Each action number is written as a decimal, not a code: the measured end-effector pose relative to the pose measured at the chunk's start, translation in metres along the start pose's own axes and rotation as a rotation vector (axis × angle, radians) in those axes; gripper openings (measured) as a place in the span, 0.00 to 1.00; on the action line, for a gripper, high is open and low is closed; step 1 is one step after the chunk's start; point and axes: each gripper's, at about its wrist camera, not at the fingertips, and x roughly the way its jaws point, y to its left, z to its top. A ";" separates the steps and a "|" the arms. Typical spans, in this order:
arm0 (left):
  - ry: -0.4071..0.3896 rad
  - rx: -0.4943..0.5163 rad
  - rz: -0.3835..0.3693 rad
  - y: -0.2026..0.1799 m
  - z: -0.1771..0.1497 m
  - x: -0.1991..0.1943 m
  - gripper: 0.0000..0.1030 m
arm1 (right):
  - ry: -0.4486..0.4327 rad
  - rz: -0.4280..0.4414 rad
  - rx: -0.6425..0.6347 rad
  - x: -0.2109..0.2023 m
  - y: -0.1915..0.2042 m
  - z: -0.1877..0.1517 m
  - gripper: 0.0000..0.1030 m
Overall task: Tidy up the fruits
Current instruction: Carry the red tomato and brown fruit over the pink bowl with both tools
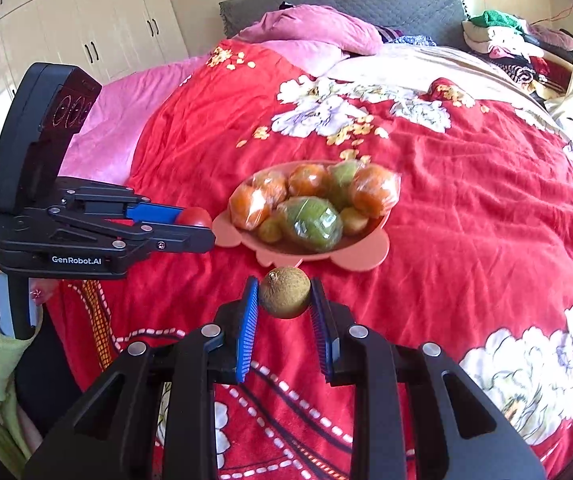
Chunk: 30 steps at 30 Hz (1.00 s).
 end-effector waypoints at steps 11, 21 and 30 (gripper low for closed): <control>-0.020 0.005 0.006 -0.001 0.029 0.005 0.21 | -0.036 -0.020 0.009 -0.002 -0.019 0.021 0.24; -0.028 0.005 0.021 0.004 0.053 0.013 0.21 | -0.052 -0.031 0.010 0.005 -0.030 0.036 0.24; -0.024 0.004 0.029 0.010 0.058 0.022 0.21 | -0.053 -0.036 0.009 0.011 -0.035 0.044 0.24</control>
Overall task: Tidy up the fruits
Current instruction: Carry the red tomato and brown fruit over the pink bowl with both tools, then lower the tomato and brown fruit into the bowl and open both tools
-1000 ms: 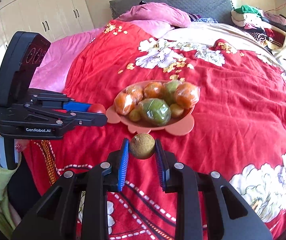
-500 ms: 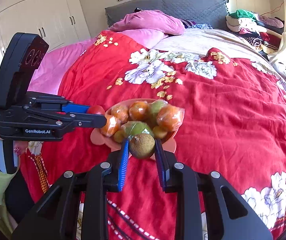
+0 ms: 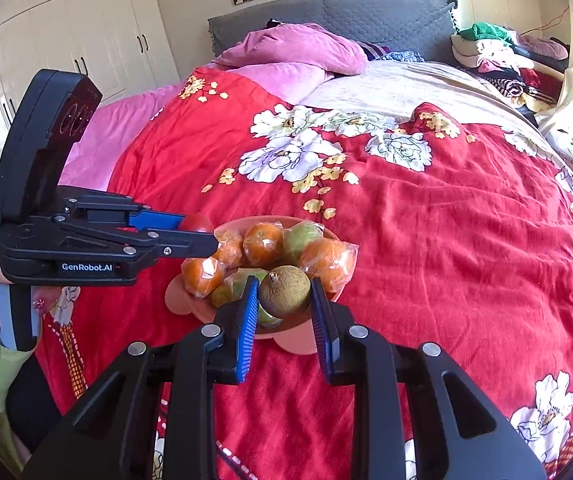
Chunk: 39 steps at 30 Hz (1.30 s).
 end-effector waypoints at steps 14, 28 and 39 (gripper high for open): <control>0.017 0.001 -0.024 -0.003 0.001 0.018 0.21 | 0.014 -0.004 -0.003 0.010 -0.003 0.000 0.24; 0.035 -0.024 -0.030 0.006 0.001 0.034 0.21 | 0.067 -0.016 -0.014 0.034 -0.001 -0.006 0.24; 0.035 -0.031 -0.034 0.011 0.002 0.036 0.21 | 0.087 -0.028 -0.006 0.045 0.000 -0.008 0.25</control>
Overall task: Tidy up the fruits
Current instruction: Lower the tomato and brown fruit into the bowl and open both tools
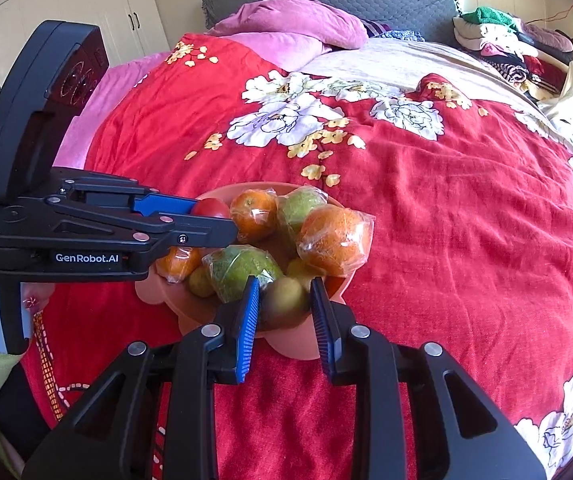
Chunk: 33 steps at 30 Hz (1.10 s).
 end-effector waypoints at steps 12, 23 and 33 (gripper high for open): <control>0.004 0.005 -0.002 0.001 0.001 0.002 0.21 | -0.014 -0.001 0.011 -0.014 0.003 -0.003 0.44; 0.003 -0.003 0.001 0.001 0.001 0.003 0.25 | -0.021 -0.007 0.009 -0.020 0.006 -0.005 0.49; -0.009 -0.004 -0.002 -0.003 0.000 -0.001 0.31 | -0.030 -0.022 0.009 -0.028 0.007 -0.006 0.56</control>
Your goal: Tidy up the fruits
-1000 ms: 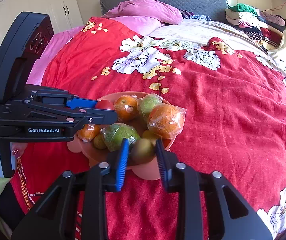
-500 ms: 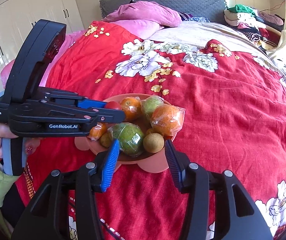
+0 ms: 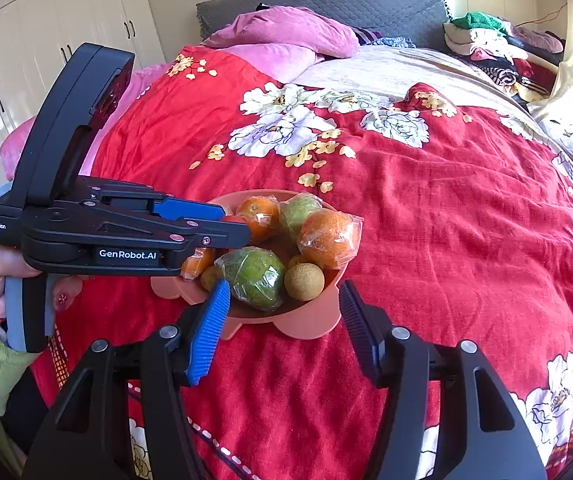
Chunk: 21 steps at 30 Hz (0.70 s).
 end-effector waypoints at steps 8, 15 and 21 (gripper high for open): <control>-0.023 -0.004 -0.024 -0.004 0.003 -0.010 0.33 | -0.008 -0.002 -0.005 -0.007 0.003 0.001 0.61; -0.052 0.002 -0.029 -0.012 0.005 -0.023 0.38 | -0.022 -0.004 -0.013 -0.016 0.008 0.003 0.65; -0.084 0.001 -0.024 -0.017 0.004 -0.041 0.46 | -0.040 -0.009 -0.022 -0.029 0.013 0.004 0.71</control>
